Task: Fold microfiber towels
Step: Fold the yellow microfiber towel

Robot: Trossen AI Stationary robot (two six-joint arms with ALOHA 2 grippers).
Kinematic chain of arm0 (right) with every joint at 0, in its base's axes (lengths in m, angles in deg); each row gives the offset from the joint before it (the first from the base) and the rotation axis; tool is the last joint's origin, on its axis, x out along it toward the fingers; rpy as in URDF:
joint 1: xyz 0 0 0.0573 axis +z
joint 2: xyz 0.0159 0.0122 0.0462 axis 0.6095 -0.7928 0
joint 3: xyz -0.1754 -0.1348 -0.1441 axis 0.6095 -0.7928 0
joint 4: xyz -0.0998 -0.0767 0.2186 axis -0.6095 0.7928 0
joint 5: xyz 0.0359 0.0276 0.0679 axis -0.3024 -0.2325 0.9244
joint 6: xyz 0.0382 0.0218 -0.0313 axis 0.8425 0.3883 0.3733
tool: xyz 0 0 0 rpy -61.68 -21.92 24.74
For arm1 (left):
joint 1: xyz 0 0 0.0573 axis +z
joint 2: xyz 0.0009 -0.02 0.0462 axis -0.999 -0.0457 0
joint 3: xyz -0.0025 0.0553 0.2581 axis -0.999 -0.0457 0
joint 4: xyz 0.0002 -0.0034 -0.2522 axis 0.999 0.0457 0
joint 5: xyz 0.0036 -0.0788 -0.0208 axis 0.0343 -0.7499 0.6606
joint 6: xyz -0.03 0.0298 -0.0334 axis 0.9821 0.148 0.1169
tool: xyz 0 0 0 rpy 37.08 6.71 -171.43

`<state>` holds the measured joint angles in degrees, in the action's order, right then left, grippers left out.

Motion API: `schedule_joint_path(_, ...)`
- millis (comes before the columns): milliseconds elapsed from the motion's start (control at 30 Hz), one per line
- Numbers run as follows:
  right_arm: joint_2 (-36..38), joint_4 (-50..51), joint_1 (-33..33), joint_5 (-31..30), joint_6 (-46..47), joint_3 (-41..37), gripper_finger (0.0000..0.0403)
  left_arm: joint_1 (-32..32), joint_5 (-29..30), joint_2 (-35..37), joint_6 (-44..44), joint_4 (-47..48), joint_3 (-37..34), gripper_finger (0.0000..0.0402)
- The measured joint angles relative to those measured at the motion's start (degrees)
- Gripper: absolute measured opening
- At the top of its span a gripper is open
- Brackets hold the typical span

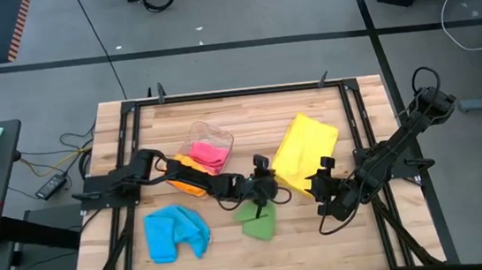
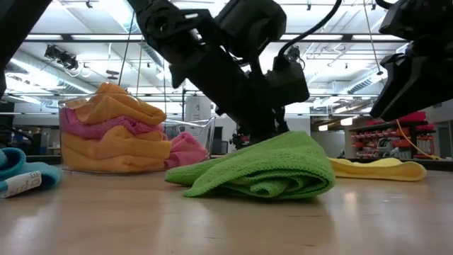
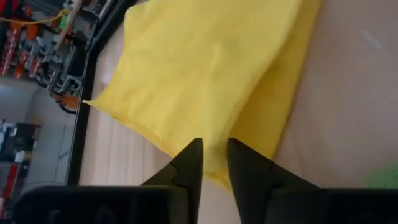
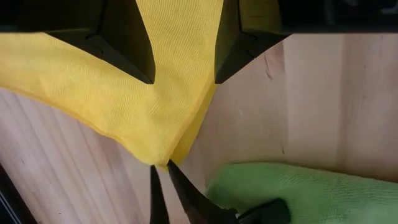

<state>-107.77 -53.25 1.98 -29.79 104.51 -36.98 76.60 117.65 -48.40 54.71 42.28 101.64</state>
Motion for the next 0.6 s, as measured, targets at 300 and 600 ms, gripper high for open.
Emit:
schedule_joint_path(300,-0.46,-12.92,-0.02,1.02,-2.45,-6.42,0.0174,1.77,-5.30,1.47,2.40,7.32,-0.07,0.0008)
schedule_joint_path(600,-0.46,-15.06,-0.02,1.43,-1.95,-8.55,0.0179,2.16,-7.92,2.47,10.41,5.65,-0.04,0.0089)
